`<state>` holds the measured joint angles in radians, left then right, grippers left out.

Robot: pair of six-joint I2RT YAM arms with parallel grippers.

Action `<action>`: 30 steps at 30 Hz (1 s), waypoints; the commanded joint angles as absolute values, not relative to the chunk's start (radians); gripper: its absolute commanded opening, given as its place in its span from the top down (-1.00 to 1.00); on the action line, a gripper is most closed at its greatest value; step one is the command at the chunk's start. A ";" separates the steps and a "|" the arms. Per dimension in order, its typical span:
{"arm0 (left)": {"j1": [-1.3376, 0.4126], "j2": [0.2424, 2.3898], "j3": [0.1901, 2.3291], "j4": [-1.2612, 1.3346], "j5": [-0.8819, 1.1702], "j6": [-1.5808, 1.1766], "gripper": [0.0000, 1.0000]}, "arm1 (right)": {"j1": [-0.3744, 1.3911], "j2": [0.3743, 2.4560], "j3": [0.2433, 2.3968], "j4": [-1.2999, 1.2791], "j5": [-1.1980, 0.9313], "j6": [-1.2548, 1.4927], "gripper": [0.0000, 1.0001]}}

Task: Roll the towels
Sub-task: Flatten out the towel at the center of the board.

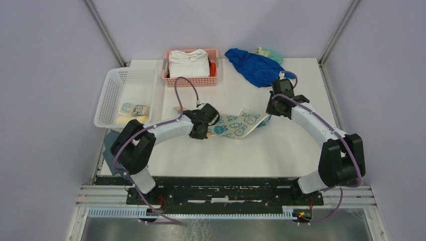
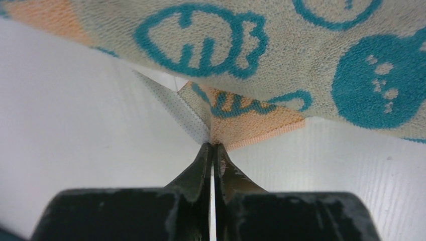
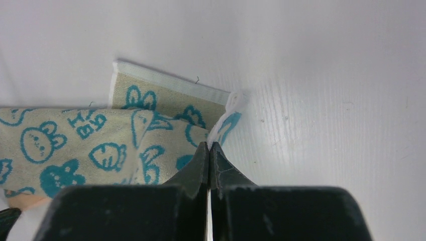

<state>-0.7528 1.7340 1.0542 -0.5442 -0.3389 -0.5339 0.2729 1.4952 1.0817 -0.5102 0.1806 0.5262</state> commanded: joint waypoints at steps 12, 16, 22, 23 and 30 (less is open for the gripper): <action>-0.546 1.084 1.010 -0.904 -0.388 -0.502 0.95 | 0.270 1.268 0.883 -0.674 0.025 0.543 0.84; -0.545 0.973 0.942 -0.883 -0.332 -0.584 0.95 | 0.270 1.220 0.813 -0.726 0.027 0.540 0.52; -0.545 0.889 0.865 -0.828 -0.330 -0.650 0.95 | 0.267 1.220 0.830 -0.730 0.138 0.534 0.21; -0.545 0.890 0.862 -0.824 -0.326 -0.654 0.95 | 0.267 1.230 0.837 -0.718 0.141 0.538 0.19; -0.546 0.880 0.825 -0.787 -0.290 -0.672 0.95 | 0.265 1.350 0.847 -0.669 0.010 0.536 0.19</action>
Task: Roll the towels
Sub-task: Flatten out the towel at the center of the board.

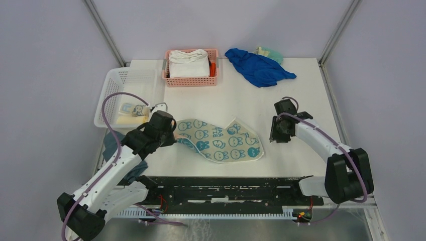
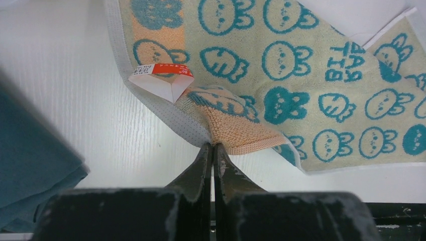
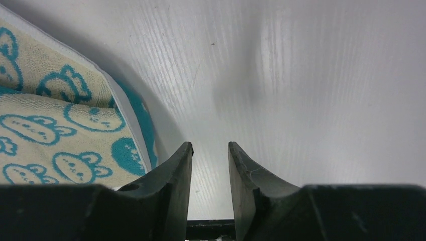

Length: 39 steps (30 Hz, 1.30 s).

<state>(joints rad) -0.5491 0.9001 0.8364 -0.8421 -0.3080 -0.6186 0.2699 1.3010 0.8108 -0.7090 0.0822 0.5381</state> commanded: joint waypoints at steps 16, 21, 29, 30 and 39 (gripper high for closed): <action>-0.545 0.859 0.825 -0.791 -0.312 -0.684 0.95 | 0.320 1.261 0.815 -0.774 -0.272 0.463 -0.08; -0.545 0.861 0.824 -0.790 -0.314 -0.684 0.95 | 0.361 1.337 0.806 -0.757 -0.243 0.475 0.11; -0.546 0.866 0.851 -0.781 -0.367 -0.653 0.95 | 0.362 1.363 0.812 -0.753 -0.132 0.478 0.83; -0.543 0.872 0.862 -0.770 -0.375 -0.643 0.95 | 0.363 1.356 0.831 -0.763 -0.116 0.475 0.94; -0.526 1.000 1.161 -0.668 -0.530 -0.434 0.95 | 0.275 1.223 1.217 -0.919 0.107 0.425 1.00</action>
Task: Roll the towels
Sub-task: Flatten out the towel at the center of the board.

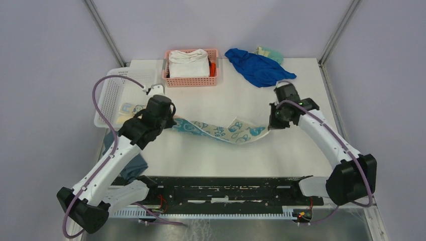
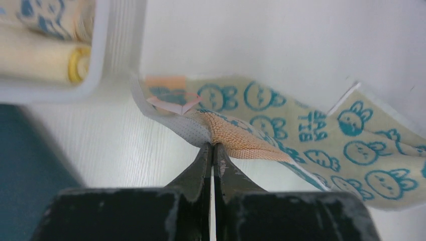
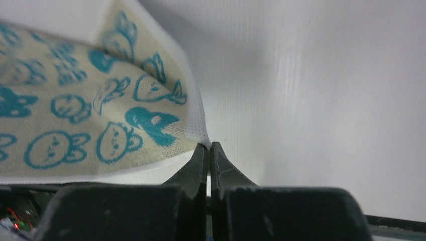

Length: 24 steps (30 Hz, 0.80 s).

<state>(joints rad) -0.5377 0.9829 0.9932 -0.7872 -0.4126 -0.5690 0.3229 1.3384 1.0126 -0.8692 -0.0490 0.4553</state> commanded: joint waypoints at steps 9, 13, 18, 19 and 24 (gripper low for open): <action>-0.525 0.933 1.299 -0.591 -0.377 -0.310 0.95 | 0.237 1.074 1.425 -1.022 0.180 0.428 1.00; -0.525 0.844 1.285 -0.654 -0.301 -0.303 0.95 | 0.236 0.973 1.414 -1.101 0.206 0.462 1.00; -0.525 0.737 1.245 -0.790 -0.203 -0.378 0.95 | 0.236 0.906 1.438 -1.225 0.168 0.513 0.99; -0.525 0.725 1.232 -0.811 -0.184 -0.402 0.95 | 0.236 0.905 1.436 -1.246 0.142 0.525 0.99; -0.525 0.723 1.134 -0.838 -0.190 -0.489 0.95 | 0.236 0.945 1.373 -1.206 0.120 0.571 0.99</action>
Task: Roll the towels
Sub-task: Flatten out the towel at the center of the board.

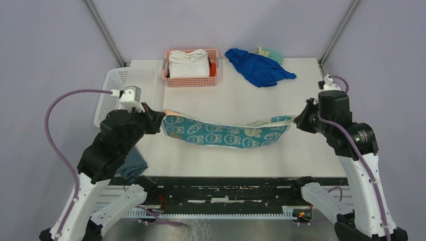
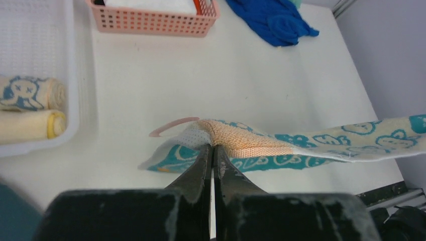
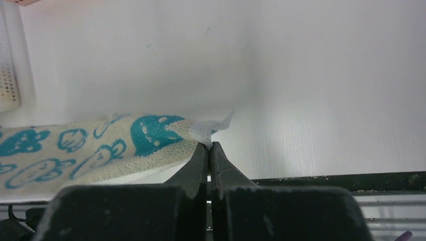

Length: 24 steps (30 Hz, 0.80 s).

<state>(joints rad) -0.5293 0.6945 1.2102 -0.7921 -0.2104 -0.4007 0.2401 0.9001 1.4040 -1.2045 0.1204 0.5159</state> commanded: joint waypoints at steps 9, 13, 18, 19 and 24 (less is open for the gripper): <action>-0.485 1.065 0.957 -0.491 -0.371 -0.465 0.95 | 0.181 1.292 1.243 -0.789 0.115 0.626 0.99; -0.370 1.273 0.973 -0.354 -0.240 -0.444 0.95 | 0.100 1.492 1.288 -0.687 0.048 0.636 0.99; -0.267 1.532 1.128 -0.383 -0.075 -0.408 0.95 | 0.019 1.677 1.351 -0.618 -0.071 0.630 0.99; -0.259 1.569 1.171 -0.389 -0.031 -0.400 0.95 | 0.007 1.702 1.361 -0.611 -0.094 0.628 0.99; -0.255 1.640 1.248 -0.437 0.008 -0.365 0.95 | -0.018 1.752 1.378 -0.608 -0.169 0.618 1.00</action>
